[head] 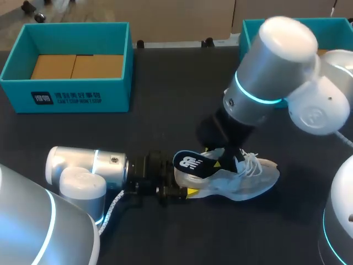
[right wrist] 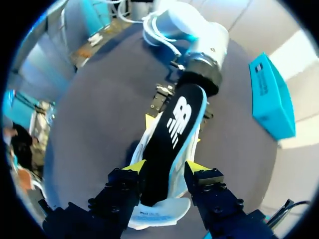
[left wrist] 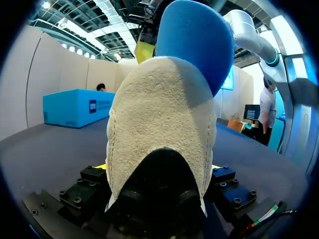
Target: Take the shoe out of the shoebox, open the shoe tongue, remove and reinsert the insole, then place the shoe into the shoebox
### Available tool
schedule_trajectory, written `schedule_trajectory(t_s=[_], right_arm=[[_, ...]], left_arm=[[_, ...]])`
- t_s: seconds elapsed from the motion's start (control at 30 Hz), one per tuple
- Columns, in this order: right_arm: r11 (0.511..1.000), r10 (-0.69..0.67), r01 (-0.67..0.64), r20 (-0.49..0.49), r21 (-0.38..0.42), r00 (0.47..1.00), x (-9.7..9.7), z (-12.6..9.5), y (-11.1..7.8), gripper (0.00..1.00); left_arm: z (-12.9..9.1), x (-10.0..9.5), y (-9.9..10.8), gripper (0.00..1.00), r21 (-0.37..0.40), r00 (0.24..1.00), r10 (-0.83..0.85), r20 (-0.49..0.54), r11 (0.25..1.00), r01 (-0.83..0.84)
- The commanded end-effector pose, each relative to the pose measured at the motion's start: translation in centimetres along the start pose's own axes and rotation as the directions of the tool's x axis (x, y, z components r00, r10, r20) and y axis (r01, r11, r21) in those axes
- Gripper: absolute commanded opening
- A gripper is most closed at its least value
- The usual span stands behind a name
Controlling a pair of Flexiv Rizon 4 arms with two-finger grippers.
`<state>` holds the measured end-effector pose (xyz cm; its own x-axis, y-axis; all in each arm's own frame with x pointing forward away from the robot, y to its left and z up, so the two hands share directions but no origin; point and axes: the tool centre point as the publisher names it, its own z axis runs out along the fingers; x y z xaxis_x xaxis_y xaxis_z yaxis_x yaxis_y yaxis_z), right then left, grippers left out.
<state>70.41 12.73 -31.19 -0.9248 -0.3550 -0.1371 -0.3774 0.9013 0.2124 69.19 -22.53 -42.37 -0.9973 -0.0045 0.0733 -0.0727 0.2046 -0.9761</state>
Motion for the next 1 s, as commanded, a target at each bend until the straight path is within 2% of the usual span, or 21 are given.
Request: schedule_trajectory(t_s=[0.03,0.17,0.3,0.43,0.5,0.57,0.6,0.77,0.8,0.83,0.93,1.0], right_arm=[[0.997,0.073,-0.072,-0.080,0.013,0.994,-1.60,0.77,0.45,0.49],[0.991,0.132,-0.133,-0.080,-0.011,0.988,-1.31,0.77,0.44,0.46],[0.990,0.140,-0.141,-0.079,-0.011,0.987,-1.13,0.55,0.61,0.34],[0.990,0.140,-0.141,-0.079,-0.011,0.987,-1.13,0.55,0.61,0.35],[0.990,0.140,-0.141,-0.079,-0.011,0.987,-1.13,0.55,0.61,0.31],[0.990,0.140,-0.141,-0.079,-0.011,0.987,-1.13,0.55,0.61,0.12],[0.990,0.140,-0.141,-0.079,-0.011,0.987,-1.13,0.55,0.61,0.07],[0.990,0.140,-0.141,-0.079,-0.011,0.987,-1.13,0.55,0.61,0.17],[0.990,0.140,-0.141,-0.079,-0.011,0.987,-1.13,0.55,0.61,0.13],[0.987,0.149,-0.153,-0.089,-0.039,0.985,-1.05,0.70,0.49,0.02],[0.979,0.180,-0.190,-0.127,-0.069,0.975,-0.86,0.99,0.39,0.13],[0.976,0.198,-0.209,-0.143,-0.066,0.970,-0.76,0.98,0.39,0.14]], left_arm=[[0.07,-0.01,0.49,0.00,-0.003,1.000,0.000,0.001,1.000,0.000],[0.07,-0.01,0.49,0.00,-0.003,1.000,0.000,0.001,1.000,0.000],[0.07,-0.01,0.49,0.00,-0.003,1.000,0.000,0.001,1.000,0.000],[0.07,-0.01,0.49,0.00,-0.003,1.000,0.000,0.001,1.000,0.000],[0.07,-0.01,0.49,0.00,-0.003,1.000,0.000,0.001,1.000,0.000],[0.07,-0.01,0.49,0.00,-0.003,1.000,0.000,0.001,1.000,0.000],[0.07,-0.01,0.49,0.00,-0.003,1.000,0.000,0.001,1.000,0.000],[0.07,-0.01,0.49,0.00,-0.003,1.000,0.000,0.001,1.000,0.000],[0.07,-0.01,0.49,0.00,-0.003,1.000,0.000,0.001,1.000,0.000],[0.07,-0.01,0.49,0.00,-0.003,1.000,0.000,0.001,1.000,0.000],[0.07,-0.01,0.49,0.00,-0.003,1.000,0.000,0.001,1.000,0.000],[0.07,-0.01,0.49,0.00,-0.003,1.000,0.000,0.001,1.000,0.000]])
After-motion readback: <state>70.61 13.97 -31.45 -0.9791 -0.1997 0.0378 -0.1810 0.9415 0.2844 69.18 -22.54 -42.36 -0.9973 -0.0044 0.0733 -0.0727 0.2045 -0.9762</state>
